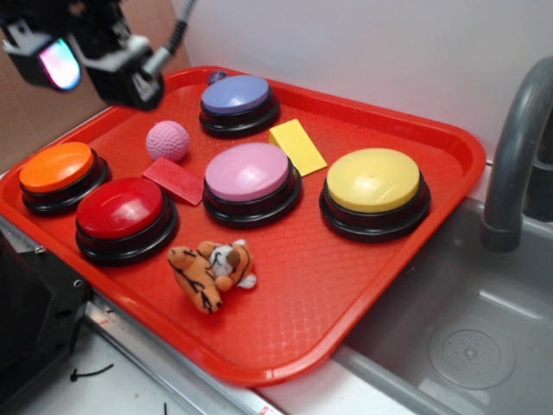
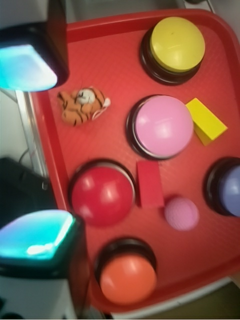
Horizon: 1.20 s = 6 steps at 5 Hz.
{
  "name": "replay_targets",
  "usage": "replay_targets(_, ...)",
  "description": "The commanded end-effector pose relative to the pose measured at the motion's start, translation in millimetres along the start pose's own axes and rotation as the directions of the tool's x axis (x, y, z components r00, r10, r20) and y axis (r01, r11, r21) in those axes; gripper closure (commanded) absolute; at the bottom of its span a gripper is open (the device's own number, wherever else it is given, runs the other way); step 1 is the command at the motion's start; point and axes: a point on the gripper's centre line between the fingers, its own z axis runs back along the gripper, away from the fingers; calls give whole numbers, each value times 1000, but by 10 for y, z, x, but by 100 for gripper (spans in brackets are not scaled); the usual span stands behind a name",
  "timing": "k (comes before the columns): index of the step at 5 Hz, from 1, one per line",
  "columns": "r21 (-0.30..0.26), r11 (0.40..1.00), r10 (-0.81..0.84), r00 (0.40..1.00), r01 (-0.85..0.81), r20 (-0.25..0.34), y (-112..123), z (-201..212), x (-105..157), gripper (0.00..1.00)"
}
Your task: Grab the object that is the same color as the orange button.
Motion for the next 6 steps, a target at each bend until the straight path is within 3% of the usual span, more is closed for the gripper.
replay_targets(1, -10, 1000, 20, 998, -19, 64, -278, -483, 42, 0)
replay_targets(3, -20, 1000, 5, 1000, -5, 20, -417, -1031, 76, 0)
replay_targets(4, 18, 999, -26, 1000, 26, -6, -471, -1263, 34, 0)
replay_targets(6, 20, 997, -73, 996, 74, -52, -517, -1472, -117, 0)
